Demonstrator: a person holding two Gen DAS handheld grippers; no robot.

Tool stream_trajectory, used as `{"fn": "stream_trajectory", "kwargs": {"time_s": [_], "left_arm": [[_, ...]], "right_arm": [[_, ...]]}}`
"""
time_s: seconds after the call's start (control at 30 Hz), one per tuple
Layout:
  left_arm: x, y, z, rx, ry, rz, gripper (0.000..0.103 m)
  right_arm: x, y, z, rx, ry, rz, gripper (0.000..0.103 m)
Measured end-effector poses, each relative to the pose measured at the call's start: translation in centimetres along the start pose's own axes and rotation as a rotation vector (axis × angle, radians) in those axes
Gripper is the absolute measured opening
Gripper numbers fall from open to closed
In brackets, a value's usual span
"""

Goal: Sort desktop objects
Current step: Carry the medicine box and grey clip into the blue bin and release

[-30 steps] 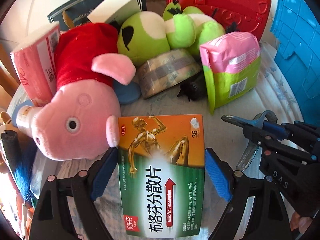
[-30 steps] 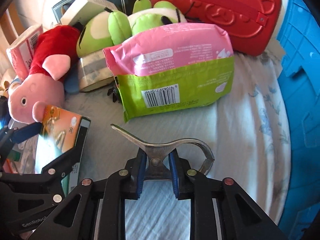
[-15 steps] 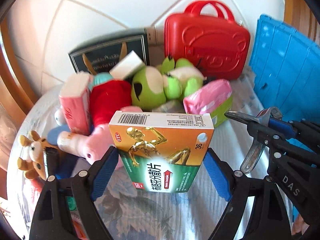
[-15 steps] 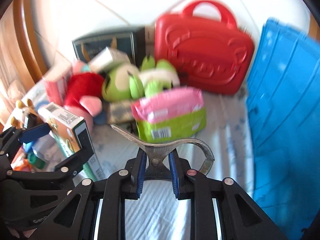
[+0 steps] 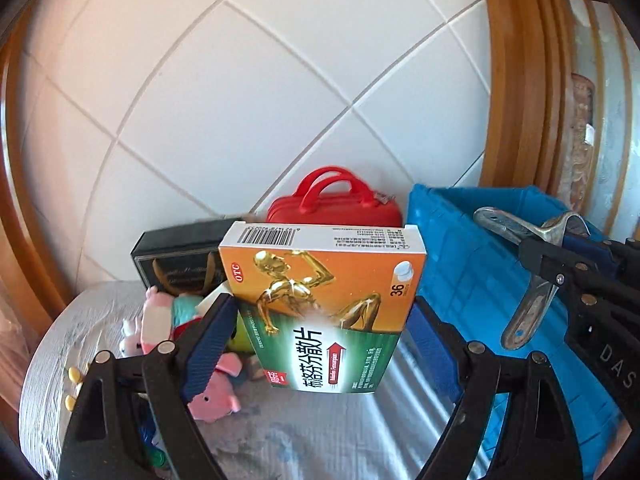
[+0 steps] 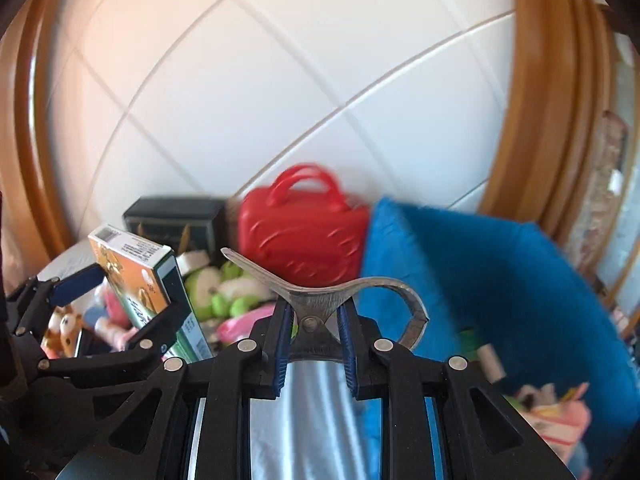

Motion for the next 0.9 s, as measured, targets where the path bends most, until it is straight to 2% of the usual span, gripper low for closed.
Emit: {"fn": "stream_trajectory", "kwargs": {"time_s": [0.2,0.37,0.57,0.7,0.9], "left_arm": [[5.0,-2.0,-9.0,-0.102,0.054,-0.053,0.086],[6.6,-1.9,-16.4,-0.172,0.089,-0.049,0.086],[7.6,-0.5,-23.5,-0.229,0.123,-0.021,0.086],[7.4,0.9,-26.6,-0.236,0.147,0.015,0.086],[5.8,3.5,-27.9,-0.227,0.163,0.090,0.086]], "right_arm": [[2.6,-4.1,-9.0,-0.132,0.060,-0.003,0.022],[1.9,-4.4,-16.5,-0.230,0.112,0.041,0.022],[1.1,-4.7,-23.7,-0.273,0.142,0.076,0.022],[0.2,-4.1,-26.6,-0.291,0.138,0.098,0.022],[-0.9,-2.3,-28.6,-0.279,0.127,0.126,0.022]]}}
Point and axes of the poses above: each gripper's, at about its wrist camera, not at the fingertips, and y roughly the way its jaws point, z to its left, x to its top, the point moved 7 cm from there along y, roughly the way its jaws point, and after that the axes turned 4 degrees about -x, right-handed, at the moved point
